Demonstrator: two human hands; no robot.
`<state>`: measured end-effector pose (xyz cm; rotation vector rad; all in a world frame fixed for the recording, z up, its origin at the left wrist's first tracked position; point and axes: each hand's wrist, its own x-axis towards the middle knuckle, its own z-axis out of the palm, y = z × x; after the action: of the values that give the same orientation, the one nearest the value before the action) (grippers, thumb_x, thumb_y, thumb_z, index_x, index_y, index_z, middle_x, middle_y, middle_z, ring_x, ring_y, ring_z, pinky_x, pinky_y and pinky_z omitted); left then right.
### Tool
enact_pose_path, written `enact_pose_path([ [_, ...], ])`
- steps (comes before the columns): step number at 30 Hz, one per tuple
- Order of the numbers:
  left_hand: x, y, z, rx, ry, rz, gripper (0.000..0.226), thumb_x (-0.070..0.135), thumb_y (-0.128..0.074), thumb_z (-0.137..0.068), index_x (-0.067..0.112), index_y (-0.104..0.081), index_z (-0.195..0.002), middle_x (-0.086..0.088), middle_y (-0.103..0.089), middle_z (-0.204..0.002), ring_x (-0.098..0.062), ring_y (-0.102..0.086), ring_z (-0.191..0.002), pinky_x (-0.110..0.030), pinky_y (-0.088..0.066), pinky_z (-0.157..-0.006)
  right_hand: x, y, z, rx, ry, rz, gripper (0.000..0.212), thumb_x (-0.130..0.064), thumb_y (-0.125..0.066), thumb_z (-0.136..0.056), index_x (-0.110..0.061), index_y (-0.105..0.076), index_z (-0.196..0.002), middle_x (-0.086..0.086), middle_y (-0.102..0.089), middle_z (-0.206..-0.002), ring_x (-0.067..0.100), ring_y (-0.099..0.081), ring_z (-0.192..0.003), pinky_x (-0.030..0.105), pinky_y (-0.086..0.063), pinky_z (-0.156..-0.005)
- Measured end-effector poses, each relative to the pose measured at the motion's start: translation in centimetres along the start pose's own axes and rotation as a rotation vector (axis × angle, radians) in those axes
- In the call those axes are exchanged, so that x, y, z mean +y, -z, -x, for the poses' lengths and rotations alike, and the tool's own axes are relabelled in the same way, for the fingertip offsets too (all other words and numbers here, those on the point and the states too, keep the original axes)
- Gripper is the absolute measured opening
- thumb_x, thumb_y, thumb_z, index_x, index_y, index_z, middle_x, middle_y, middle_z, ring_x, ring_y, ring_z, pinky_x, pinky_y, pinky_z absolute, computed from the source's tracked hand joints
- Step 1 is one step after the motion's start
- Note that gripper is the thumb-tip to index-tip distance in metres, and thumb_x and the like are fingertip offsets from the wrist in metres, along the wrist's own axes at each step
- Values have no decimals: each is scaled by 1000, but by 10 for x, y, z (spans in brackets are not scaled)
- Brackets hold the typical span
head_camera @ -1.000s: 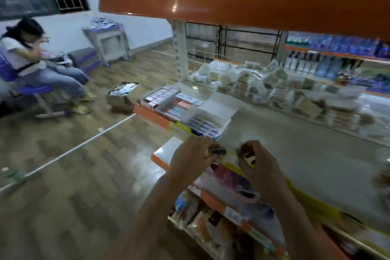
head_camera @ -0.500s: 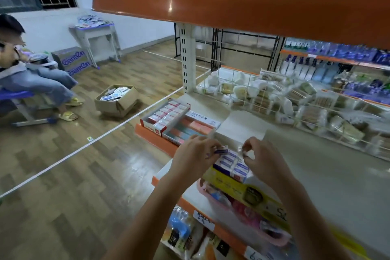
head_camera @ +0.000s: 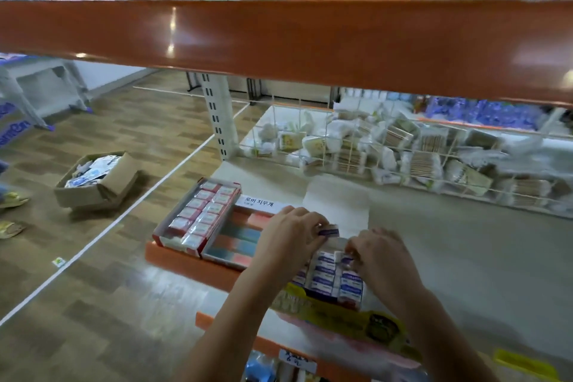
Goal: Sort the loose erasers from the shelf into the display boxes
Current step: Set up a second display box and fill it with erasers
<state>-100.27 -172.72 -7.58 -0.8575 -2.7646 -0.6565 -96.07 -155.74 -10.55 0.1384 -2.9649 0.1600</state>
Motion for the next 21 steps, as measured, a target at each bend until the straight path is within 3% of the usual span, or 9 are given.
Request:
enact_pose_path([
  [7, -14, -12, -11, -120, -90, -12, 28, 33, -59, -89, 27, -60, -117, 5, -62, -113, -16, -52, -102, -27, -42, -81, -4, 0, 7, -4, -108, 75, 22, -27, -45, -93, -27, -62, -106, -7, -59, -105, 15, -42, -108, 28, -30, -89],
  [14, -13, -21, -19, -169, -128, 35, 20, 26, -54, -92, 20, -61, -110, 3, -62, -109, -14, -53, -98, -21, -37, -74, -11, 4, 10, -48, -145, 81, 24, -30, -41, -94, -26, -62, -106, -5, -60, -101, 16, -40, -103, 28, -28, -85],
  [21, -7, -31, -20, -243, -146, -1, 21, 17, -51, -93, 14, -63, -110, -1, -58, -115, -17, -52, -103, -29, -47, -84, -8, -1, 10, -75, -130, 95, 22, -31, -44, -93, -23, -63, -99, -6, -61, -99, 17, -39, -102, 30, -29, -84],
])
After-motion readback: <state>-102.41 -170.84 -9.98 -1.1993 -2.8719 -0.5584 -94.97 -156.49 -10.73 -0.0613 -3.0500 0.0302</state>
